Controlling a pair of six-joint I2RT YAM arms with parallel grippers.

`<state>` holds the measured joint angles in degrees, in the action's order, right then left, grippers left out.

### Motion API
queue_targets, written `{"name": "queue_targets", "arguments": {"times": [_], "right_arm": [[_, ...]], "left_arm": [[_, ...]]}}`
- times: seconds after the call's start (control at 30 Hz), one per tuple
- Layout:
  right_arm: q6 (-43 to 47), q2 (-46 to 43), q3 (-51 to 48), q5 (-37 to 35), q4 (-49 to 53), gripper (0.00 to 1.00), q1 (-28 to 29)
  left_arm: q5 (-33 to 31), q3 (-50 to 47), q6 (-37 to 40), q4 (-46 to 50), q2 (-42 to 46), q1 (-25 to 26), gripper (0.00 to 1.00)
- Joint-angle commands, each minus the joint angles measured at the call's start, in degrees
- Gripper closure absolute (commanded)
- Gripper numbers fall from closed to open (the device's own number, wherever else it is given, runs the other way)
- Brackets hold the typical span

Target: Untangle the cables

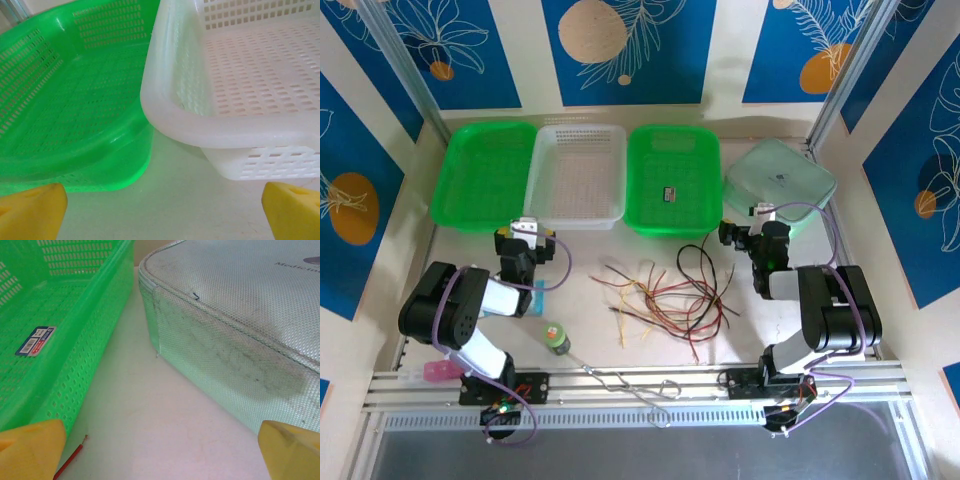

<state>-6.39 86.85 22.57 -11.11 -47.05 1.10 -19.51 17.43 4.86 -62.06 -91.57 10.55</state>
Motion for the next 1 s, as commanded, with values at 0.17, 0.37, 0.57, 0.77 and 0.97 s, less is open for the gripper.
{"name": "queue_targets", "arguments": {"times": [0.17, 0.37, 0.57, 0.77, 0.97], "right_arm": [[-0.28, 0.25, 0.72, 0.31, -0.51, 0.01, 0.04], [-0.24, 0.24, 0.72, 0.33, -0.51, 0.01, -0.07], [-0.29, 0.25, 0.72, 0.3, -0.58, 0.01, -0.05], [-0.3, 0.25, 0.72, 0.41, -0.5, 0.01, -0.1], [2.98, -1.29, -3.94, -3.2, -7.82, 0.01, 3.56]], "left_arm": [[-0.26, 0.69, -0.39, -0.6, 0.87, -0.71, 0.01], [0.39, 1.47, -1.0, 1.25, 1.1, -1.35, 0.01], [0.4, 1.47, -0.95, 1.34, 1.04, -1.33, 0.01], [0.36, 1.47, -1.0, 1.31, 1.05, -1.39, 0.01], [3.4, -2.71, 0.89, -6.71, 1.11, -0.94, 0.01]]}}
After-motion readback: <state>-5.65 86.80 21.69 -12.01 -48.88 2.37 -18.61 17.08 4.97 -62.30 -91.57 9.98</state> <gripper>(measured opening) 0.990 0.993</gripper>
